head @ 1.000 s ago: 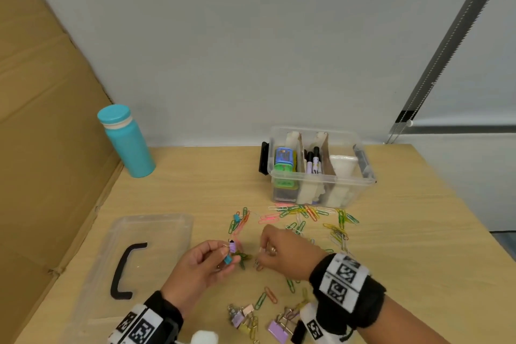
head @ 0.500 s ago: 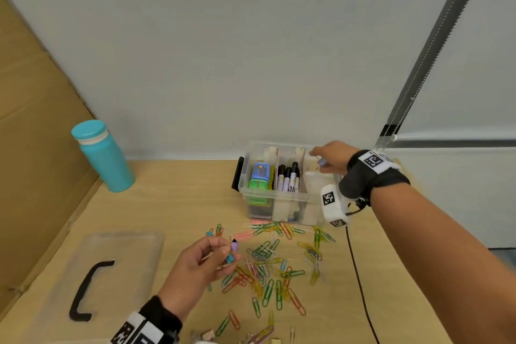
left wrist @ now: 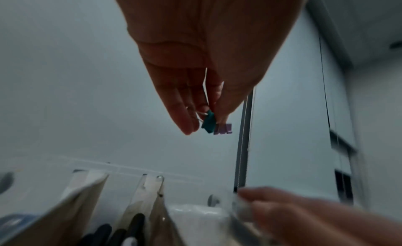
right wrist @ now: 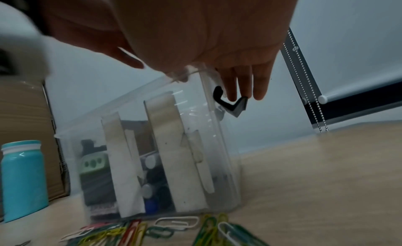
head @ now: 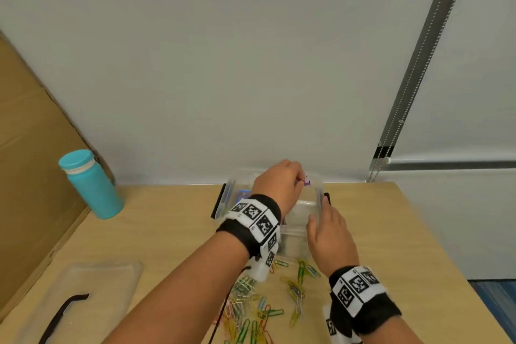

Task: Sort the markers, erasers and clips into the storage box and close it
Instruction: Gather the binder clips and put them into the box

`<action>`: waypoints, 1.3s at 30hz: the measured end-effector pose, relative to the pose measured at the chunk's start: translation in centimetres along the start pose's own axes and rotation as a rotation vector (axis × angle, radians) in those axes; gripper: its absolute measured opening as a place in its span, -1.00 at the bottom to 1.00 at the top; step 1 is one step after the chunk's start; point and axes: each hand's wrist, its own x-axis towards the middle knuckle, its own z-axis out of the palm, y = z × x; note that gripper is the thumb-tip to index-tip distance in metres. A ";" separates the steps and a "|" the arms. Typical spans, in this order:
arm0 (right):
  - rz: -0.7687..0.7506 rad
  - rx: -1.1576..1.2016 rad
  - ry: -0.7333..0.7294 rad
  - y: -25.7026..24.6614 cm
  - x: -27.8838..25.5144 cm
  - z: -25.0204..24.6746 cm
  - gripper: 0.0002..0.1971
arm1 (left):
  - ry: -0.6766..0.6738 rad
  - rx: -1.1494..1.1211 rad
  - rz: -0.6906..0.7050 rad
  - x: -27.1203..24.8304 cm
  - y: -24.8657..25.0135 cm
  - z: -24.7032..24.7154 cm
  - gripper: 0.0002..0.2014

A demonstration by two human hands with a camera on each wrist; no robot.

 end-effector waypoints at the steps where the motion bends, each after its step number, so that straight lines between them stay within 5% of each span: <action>1: 0.007 0.013 0.002 0.0 0.0 0.1 -0.40 | -0.064 0.066 -0.006 1.5 0.2 1.0 -0.85; 6: -0.006 -0.007 -0.014 -0.4 0.1 -0.4 -0.39 | -0.280 0.094 -0.107 5.5 -0.3 3.6 -0.67; 10: -0.009 -0.003 -0.028 -0.2 0.1 -0.5 -0.38 | -0.230 -0.059 -0.156 3.7 -0.8 2.5 -0.75; 14: 0.001 -0.001 -0.041 0.0 0.2 -0.4 -0.38 | -0.151 -0.295 -0.135 -3.1 -1.4 -0.1 -0.89; 18: 0.020 -0.003 -0.072 0.1 0.3 -0.4 -0.39 | -0.163 -0.249 -0.114 -11.6 -3.7 -2.3 -0.92; 23: 0.051 0.062 -0.143 0.1 0.0 -1.6 -0.36 | -0.201 -0.141 -0.257 -19.5 -9.6 -4.6 -0.94; 26: -0.035 0.097 -0.015 -1.1 -2.8 -2.9 -0.38 | -0.246 -0.119 -0.302 -22.9 -12.2 -5.6 -0.93; 29: -0.235 0.193 0.049 -3.5 -7.1 -3.3 -0.68 | -0.379 -0.159 -0.314 -25.8 -13.2 -4.5 -0.86; 33: -0.359 0.221 -0.363 -6.7 -12.4 -2.0 -0.94 | -0.575 -0.114 -0.240 -28.8 -13.9 -2.1 -0.70; 36: -0.398 0.063 -0.674 -7.9 -16.0 -0.1 -0.84 | -0.647 -0.062 -0.191 -30.1 -14.9 -1.2 -0.60; 39: -0.369 -0.161 -0.800 -8.2 -18.9 1.4 -0.65 | -0.651 -0.060 -0.157 -30.6 -15.6 -0.8 -0.59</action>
